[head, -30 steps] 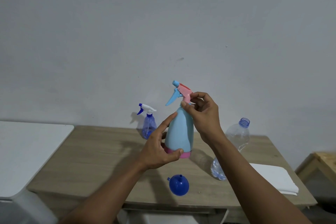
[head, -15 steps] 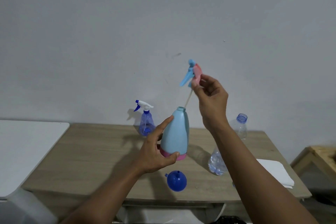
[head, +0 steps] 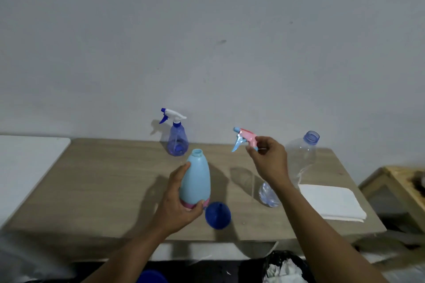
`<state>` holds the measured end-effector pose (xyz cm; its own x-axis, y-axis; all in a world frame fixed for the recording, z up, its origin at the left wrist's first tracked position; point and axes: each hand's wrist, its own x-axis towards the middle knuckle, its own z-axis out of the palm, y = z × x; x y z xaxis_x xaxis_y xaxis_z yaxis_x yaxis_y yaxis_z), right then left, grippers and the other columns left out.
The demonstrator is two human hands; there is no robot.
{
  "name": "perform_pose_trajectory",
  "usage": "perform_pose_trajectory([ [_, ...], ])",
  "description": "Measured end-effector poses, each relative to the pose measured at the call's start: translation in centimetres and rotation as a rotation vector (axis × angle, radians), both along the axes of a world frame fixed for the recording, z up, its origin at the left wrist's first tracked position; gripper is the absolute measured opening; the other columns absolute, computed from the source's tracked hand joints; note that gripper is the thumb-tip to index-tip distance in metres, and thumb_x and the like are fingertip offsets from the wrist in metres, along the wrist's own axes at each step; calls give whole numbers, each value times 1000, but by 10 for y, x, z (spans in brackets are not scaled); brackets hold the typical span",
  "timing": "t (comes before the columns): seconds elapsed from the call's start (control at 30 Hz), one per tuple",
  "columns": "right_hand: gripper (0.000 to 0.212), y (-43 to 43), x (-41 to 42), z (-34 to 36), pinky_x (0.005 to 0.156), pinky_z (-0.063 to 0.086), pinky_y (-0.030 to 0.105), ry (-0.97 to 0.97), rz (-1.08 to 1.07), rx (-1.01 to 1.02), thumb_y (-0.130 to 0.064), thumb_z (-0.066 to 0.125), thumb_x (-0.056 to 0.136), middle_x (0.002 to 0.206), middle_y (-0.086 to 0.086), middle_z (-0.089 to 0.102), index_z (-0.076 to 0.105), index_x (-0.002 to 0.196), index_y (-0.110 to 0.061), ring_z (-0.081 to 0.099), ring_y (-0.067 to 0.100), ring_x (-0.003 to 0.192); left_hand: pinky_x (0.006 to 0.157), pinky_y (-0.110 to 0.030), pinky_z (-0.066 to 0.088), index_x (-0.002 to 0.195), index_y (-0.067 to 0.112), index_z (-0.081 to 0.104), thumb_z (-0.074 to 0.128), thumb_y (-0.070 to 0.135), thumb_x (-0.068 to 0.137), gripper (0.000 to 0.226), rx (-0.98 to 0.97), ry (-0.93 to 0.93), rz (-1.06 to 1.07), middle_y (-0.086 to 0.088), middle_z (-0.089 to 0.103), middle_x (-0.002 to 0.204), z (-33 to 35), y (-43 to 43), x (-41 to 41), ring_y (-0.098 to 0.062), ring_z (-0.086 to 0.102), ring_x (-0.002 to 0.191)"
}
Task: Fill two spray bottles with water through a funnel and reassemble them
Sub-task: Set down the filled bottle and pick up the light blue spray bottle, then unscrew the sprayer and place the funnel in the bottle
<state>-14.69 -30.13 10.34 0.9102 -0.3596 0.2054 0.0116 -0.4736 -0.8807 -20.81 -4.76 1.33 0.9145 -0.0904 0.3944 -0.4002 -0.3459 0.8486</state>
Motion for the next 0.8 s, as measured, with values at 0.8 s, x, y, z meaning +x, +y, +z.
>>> perform_pose_trajectory([
  [0.8, 25, -12, 1, -189, 81, 47, 30, 393, 60, -208, -17, 68, 92, 104, 9, 66, 67, 114, -6, 62, 23, 94, 99, -5, 37, 140, -2, 36, 91, 4, 64, 94, 189, 175, 23, 13, 37, 140, -107, 22, 16, 14, 38, 128],
])
